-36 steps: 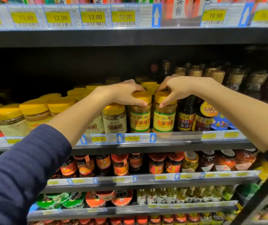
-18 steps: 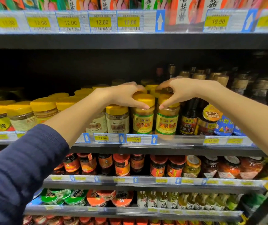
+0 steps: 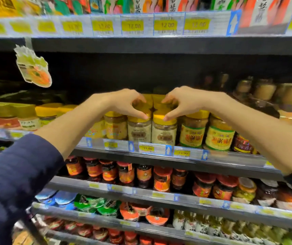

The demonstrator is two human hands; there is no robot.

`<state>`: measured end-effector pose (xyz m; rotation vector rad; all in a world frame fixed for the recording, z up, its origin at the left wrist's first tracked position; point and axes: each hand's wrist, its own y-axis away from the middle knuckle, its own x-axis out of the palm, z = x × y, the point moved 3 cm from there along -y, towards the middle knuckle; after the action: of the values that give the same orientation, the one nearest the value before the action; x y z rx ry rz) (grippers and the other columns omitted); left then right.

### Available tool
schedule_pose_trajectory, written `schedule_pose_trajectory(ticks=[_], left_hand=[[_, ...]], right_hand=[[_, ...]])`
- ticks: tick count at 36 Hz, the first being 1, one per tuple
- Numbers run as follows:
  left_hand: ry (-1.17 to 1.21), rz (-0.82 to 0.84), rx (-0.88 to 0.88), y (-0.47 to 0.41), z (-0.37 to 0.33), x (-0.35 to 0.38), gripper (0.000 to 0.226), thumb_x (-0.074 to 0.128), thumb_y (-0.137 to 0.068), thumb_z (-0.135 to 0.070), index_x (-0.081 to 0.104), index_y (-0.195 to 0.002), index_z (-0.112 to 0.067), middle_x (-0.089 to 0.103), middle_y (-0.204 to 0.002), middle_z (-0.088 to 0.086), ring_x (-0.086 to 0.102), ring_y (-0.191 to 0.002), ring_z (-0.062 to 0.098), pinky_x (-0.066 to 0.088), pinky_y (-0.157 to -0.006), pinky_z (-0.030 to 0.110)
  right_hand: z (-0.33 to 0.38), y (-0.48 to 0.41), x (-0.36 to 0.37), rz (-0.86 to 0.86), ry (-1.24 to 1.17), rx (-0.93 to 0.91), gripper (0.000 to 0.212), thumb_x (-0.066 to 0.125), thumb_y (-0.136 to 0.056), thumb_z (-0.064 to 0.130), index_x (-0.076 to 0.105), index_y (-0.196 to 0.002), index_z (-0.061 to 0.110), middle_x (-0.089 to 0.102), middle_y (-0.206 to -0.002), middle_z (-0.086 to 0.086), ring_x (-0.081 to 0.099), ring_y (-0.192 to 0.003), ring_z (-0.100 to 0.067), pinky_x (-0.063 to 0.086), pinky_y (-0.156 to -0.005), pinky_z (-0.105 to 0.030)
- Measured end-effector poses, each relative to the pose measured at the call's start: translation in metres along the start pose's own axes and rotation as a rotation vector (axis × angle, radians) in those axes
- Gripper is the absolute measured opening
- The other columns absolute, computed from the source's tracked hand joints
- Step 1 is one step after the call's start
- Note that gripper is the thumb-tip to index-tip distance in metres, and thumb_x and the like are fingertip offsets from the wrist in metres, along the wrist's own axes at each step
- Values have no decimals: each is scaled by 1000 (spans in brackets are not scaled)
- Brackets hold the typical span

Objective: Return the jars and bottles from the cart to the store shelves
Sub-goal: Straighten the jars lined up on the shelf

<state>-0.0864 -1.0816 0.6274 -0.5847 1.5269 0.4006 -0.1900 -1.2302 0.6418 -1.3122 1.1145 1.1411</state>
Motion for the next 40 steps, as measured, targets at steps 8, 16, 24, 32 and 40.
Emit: schedule_pose_trajectory(ticks=[8,16,24,32,40], left_hand=[[-100,87,91,-10,26,14,81,60,-77,-61,37,-142,-19,46,-142,4,46,-126,22,40,-101,32],[-37,99,139,-21,34,20,88,56,-76,-68,30,-145,-21,35,-150,2,34,-136,22,33,-107,34],[11,113,172,-24,40,23,87,57,-74,-69,33,-143,-23,36,-148,1,39,-131,21,41,-102,35],[36,106,168,-23,40,25,86,58,-73,-68,34,-143,-23,38,-145,0,43,-127,21,43,-98,33],[27,78,154,-19,36,25,85,59,-75,-65,34,-143,-20,37,-147,3,40,-130,22,42,-101,36]], right_hand=[[5,-19,21,122,35,172,86,68,-69,58,38,-140,19,42,-143,-6,40,-130,-26,38,-103,-36],[7,-21,25,159,24,260,89,68,-65,61,37,-140,22,44,-142,-3,44,-127,-25,41,-102,-36],[9,-20,25,151,-5,334,81,69,-71,54,39,-138,20,50,-129,-2,49,-109,-20,43,-84,-28],[10,-19,24,177,1,335,82,68,-72,54,34,-141,24,42,-141,-5,43,-125,-25,42,-93,-31],[12,-19,25,157,38,326,81,65,-74,56,35,-141,22,35,-146,-5,38,-130,-26,41,-99,-35]])
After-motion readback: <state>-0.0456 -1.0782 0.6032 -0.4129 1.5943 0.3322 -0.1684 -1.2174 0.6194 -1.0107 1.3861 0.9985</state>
